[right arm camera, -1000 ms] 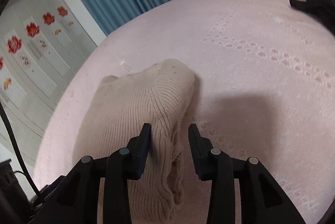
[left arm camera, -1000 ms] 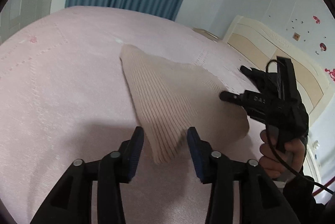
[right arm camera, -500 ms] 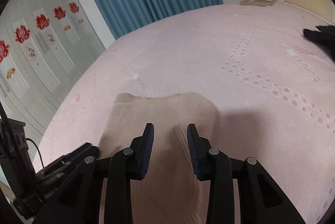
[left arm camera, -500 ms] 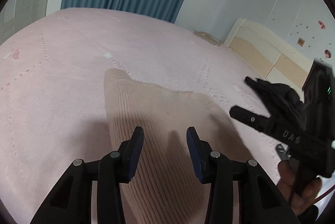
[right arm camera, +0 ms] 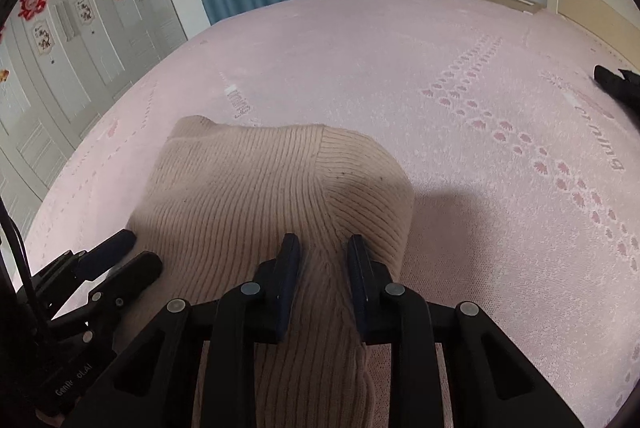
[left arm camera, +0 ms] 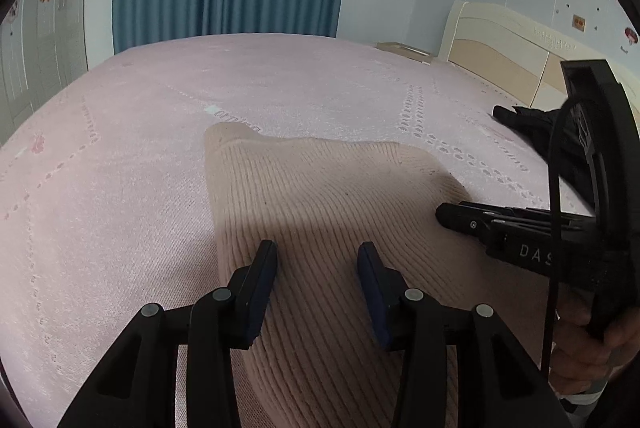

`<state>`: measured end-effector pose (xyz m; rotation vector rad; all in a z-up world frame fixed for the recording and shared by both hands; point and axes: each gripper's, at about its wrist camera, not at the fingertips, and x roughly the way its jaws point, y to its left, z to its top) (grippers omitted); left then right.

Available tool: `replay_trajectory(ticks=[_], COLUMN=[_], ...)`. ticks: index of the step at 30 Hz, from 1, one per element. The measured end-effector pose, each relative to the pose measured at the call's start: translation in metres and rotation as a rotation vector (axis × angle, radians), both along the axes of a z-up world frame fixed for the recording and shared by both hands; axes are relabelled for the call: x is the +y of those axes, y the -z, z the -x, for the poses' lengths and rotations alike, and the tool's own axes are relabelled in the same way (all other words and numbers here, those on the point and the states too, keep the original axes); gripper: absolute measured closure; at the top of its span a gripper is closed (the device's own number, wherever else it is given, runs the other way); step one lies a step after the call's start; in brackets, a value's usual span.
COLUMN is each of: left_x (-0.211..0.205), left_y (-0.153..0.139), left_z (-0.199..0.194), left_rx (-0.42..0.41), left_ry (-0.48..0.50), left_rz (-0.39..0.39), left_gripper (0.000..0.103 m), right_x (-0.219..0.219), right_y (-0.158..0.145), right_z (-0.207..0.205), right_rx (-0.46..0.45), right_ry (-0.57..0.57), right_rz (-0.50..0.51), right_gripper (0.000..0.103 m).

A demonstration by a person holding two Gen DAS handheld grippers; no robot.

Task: Fold small clothes
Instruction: 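Press the folded sweater flat with both open grippers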

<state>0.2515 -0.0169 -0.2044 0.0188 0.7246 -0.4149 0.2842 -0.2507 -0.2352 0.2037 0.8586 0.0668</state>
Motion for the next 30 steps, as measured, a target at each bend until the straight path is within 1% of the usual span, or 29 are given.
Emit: replay_trajectory(ticks=[6,30], left_x=[-0.0011,-0.0038], left_y=[-0.0008,-0.0011], left_z=[0.0048,0.0039], left_rx=[-0.003,-0.008], left_ry=[-0.002,-0.007], left_rz=[-0.001,0.001], left_gripper=[0.062,0.062], right_x=[0.007,0.0063], right_y=[0.0006,-0.0001], right_z=[0.001,0.0003], right_rx=[-0.003,0.0], right_ry=[0.004,-0.002], right_rz=[0.025,0.024], right_gripper=[0.08,0.079])
